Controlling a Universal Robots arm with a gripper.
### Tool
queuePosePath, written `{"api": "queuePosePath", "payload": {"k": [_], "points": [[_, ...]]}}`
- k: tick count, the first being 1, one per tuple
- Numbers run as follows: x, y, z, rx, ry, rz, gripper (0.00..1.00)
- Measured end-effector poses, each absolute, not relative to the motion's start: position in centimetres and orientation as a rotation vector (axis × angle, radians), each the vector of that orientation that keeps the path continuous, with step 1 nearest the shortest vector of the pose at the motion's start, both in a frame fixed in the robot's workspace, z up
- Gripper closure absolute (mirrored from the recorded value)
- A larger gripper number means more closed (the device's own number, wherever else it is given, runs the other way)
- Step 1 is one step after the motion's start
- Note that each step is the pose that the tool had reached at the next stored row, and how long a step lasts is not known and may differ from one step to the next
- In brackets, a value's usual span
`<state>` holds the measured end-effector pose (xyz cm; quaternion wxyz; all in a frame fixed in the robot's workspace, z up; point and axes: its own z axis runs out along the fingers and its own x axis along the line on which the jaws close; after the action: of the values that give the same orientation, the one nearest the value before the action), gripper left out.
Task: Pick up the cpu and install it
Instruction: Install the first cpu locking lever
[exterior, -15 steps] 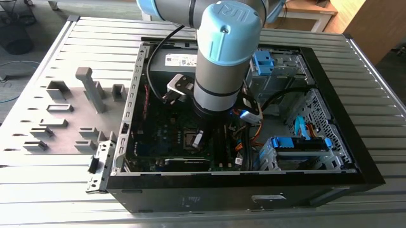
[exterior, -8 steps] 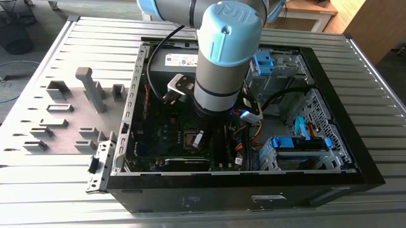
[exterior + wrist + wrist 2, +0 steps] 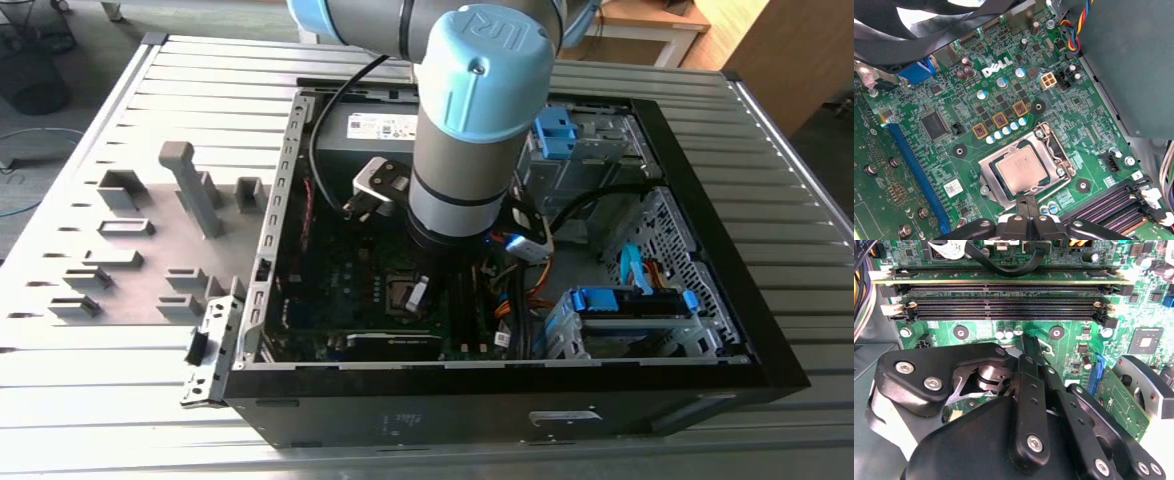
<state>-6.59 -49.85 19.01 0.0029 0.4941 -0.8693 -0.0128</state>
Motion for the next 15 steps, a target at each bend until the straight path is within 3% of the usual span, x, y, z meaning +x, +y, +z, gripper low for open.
{"api": "queuePosePath", "payload": {"k": [15], "points": [[-6.38,-49.87,19.00,1.549,-2.725,-0.041,0.89]]}}
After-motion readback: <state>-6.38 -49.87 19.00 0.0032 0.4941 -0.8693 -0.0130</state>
